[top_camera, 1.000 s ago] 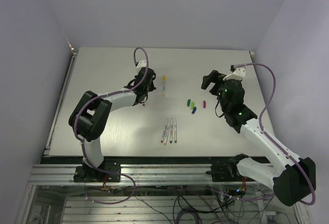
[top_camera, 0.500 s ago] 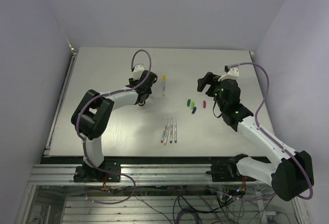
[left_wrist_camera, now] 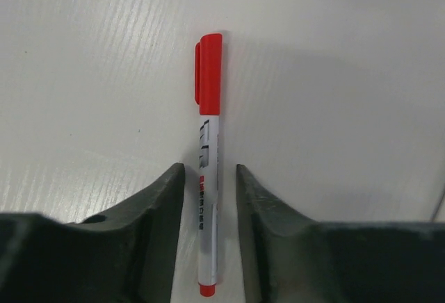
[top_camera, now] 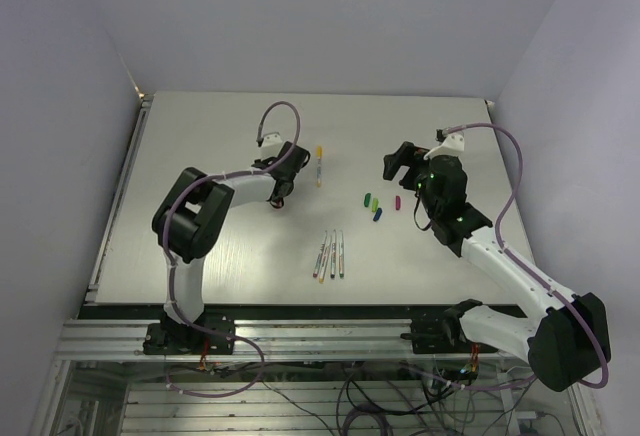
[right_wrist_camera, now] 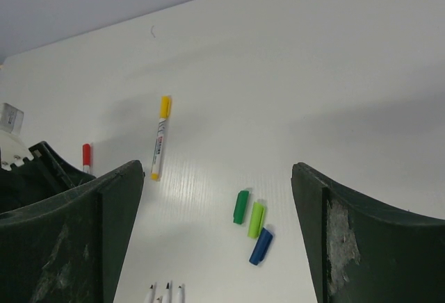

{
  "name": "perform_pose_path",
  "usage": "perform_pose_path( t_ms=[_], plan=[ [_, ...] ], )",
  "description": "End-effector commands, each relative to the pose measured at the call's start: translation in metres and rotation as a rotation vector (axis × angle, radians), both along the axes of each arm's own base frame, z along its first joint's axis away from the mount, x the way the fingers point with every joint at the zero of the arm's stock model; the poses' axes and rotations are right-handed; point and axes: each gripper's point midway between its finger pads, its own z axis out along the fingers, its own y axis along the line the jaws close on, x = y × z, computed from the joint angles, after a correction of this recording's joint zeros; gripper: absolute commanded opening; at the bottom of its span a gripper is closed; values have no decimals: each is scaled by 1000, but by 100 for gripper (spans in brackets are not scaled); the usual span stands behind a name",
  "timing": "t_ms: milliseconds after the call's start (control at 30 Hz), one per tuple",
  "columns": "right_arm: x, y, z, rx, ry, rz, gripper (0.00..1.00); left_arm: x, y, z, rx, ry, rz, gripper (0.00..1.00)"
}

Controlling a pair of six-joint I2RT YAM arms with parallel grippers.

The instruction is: Insert the pens into the pen caps

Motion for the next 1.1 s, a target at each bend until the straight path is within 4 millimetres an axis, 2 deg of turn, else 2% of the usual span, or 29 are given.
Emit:
perform_pose_path(
  t_ms=[0, 167, 300, 467, 600, 833, 1067],
  plan=[
    [1, 0, 2, 17, -7, -5, 87, 1, -10, -19, -13, 41, -18, 39],
    [1, -4, 1, 6, 1, -26, 87, 10, -26, -29, -51, 45, -77, 8],
    [2, -6, -2, -2, 8, -34, 87, 29, -51, -29, -94, 3, -191, 7],
    [3, -6, -3, -2, 18, -38, 87, 54, -88, -18, -155, -57, -350, 7],
    [3, -6, -1, -6, 15, -39, 87, 71, -109, -10, -188, -82, -419, 7],
    [2, -9, -2, -18, 16, -48, 87, 80, -127, -12, -238, -85, -460, 7],
    [2, -9, -3, -15, 18, -45, 87, 75, -126, -16, -248, -66, -441, 7]
  ],
)
